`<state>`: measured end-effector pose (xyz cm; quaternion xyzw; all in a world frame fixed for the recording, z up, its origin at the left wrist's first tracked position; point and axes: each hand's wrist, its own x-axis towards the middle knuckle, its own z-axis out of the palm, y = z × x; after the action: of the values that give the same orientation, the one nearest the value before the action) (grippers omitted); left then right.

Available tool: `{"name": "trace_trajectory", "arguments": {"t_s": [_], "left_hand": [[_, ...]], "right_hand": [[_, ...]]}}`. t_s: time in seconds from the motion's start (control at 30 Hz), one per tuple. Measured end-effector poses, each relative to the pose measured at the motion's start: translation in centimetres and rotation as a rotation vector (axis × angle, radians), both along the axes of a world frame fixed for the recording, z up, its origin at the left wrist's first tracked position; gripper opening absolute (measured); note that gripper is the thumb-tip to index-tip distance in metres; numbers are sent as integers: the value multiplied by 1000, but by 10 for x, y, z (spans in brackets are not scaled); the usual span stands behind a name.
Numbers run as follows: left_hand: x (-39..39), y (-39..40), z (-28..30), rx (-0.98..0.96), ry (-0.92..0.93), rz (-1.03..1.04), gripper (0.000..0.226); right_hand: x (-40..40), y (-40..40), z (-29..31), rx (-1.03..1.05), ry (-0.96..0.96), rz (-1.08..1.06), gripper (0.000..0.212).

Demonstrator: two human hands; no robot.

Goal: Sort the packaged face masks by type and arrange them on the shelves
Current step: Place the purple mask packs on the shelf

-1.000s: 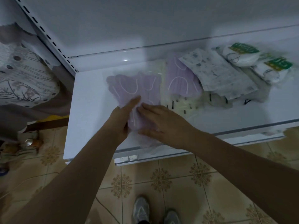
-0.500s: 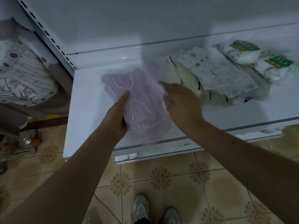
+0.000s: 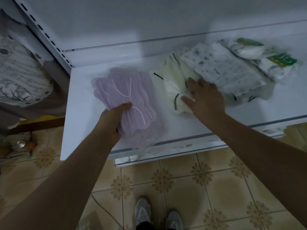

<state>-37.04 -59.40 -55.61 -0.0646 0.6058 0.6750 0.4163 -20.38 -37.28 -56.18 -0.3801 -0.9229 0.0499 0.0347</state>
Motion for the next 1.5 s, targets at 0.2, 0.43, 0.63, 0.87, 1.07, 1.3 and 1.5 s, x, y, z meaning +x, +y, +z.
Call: {"name": "trace_trajectory", "arguments": {"t_s": [0.2, 0.43, 0.63, 0.87, 1.07, 1.3, 1.5], "left_hand": [[5, -1, 6, 60, 26, 11, 61], [13, -2, 40, 215, 77, 27, 63], [57, -24, 108, 279, 60, -83, 53], [154, -86, 223, 157, 11, -250, 45], [208, -119, 311, 56, 357, -658, 27], [233, -95, 402, 208, 683, -732, 49], [238, -49, 463, 366, 836, -631, 40]], "right_hand": [[-12, 9, 36, -143, 573, -198, 27], [-32, -12, 58, -358, 196, 2, 73], [-24, -82, 128, -928, 386, -24, 89], [78, -159, 250, -1238, 423, 113, 80], [162, -198, 351, -1101, 462, 42, 80], [210, -211, 451, -1073, 951, -123, 34], [214, -185, 509, -1102, 1439, -53, 47]]}}
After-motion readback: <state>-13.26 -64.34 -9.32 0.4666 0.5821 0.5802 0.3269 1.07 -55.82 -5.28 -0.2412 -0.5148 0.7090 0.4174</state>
